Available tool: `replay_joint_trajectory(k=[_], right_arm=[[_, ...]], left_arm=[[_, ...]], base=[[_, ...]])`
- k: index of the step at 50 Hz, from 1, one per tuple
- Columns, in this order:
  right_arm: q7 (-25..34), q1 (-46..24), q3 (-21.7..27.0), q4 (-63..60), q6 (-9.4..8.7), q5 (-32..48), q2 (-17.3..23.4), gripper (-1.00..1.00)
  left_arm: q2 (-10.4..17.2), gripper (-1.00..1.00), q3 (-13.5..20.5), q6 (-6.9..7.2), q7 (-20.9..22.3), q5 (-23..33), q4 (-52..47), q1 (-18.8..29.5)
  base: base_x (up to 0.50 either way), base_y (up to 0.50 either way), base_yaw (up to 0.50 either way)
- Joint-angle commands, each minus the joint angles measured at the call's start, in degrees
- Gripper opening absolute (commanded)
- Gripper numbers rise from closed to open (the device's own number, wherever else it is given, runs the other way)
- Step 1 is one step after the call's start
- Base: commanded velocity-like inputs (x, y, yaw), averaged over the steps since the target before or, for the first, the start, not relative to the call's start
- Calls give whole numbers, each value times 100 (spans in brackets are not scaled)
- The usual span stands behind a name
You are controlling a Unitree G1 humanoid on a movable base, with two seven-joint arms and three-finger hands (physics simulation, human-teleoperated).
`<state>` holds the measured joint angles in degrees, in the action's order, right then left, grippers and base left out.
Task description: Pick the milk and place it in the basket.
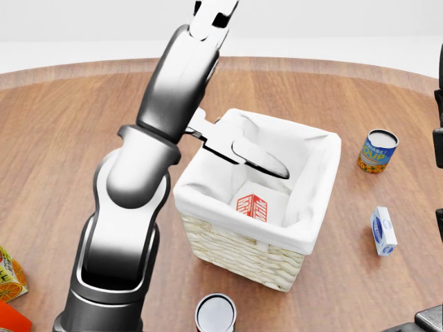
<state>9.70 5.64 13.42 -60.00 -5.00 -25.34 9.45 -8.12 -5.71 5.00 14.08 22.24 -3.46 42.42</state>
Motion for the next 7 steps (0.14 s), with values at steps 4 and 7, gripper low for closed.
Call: replay_joint_trajectory(k=[4, 7], right_arm=[[295, -30, -22, 0, 0, 346, -270, 100], [253, -18, -46, 0, 0, 308, -224, 100]], left_arm=[[255, 100, -245, 0, -270, -910, -1763, -1172], [292, 100, -204, 0, -310, -879, -1435, -1323]], base=[[0, 0, 0], [0, 0, 0]])
